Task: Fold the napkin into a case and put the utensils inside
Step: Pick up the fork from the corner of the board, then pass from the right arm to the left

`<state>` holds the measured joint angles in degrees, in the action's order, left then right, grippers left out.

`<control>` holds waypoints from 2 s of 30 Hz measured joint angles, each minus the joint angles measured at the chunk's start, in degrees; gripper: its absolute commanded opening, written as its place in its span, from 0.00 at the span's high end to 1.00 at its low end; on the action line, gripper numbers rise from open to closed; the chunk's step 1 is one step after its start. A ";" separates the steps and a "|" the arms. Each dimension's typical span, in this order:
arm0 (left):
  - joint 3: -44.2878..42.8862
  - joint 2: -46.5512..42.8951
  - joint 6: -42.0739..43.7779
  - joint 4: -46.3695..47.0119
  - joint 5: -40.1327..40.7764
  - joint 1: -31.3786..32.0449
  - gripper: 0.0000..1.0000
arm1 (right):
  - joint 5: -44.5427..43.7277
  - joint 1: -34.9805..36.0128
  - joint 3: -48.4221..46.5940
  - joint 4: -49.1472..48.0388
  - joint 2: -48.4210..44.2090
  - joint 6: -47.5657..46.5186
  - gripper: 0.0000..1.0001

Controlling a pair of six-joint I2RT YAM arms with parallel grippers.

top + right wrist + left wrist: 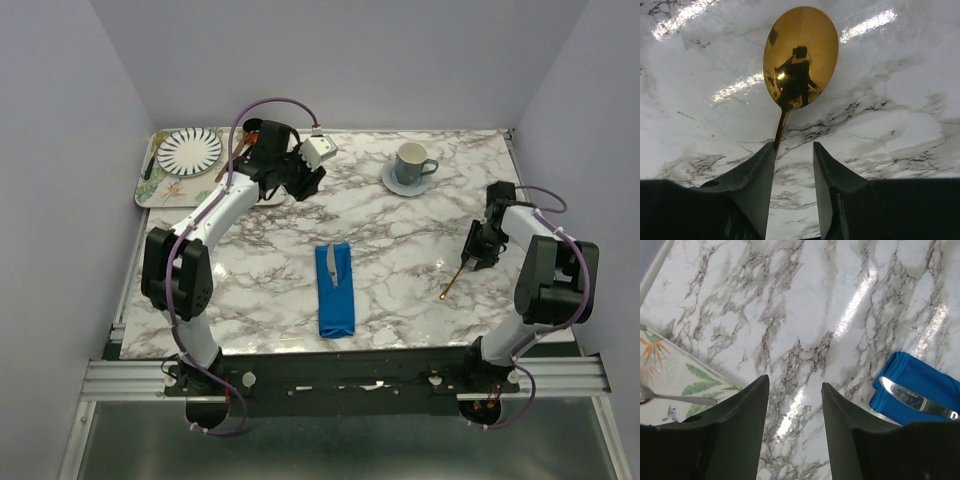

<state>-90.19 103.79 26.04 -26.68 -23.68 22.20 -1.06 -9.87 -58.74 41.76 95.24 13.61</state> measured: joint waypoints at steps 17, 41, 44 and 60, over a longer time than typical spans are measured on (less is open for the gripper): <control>11.06 -10.19 -29.92 8.87 -17.27 -8.00 0.40 | 36.22 -2.82 -4.76 -0.09 -2.47 -7.10 0.99; 17.49 -6.14 -93.61 72.72 -30.99 8.48 0.55 | 73.11 16.74 -7.63 -42.07 -18.05 20.48 0.99; 17.49 -6.14 -94.75 74.84 -31.06 8.59 0.58 | 73.31 17.70 -6.78 -45.09 -18.05 22.99 0.99; 17.51 -6.14 -95.97 77.24 -31.12 9.81 0.82 | 73.92 21.16 -4.72 -52.83 -19.06 29.29 0.99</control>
<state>-72.69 97.65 -69.93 50.57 -54.81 32.01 72.86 11.29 -63.46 -11.07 76.18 42.89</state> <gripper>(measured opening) 0.269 0.016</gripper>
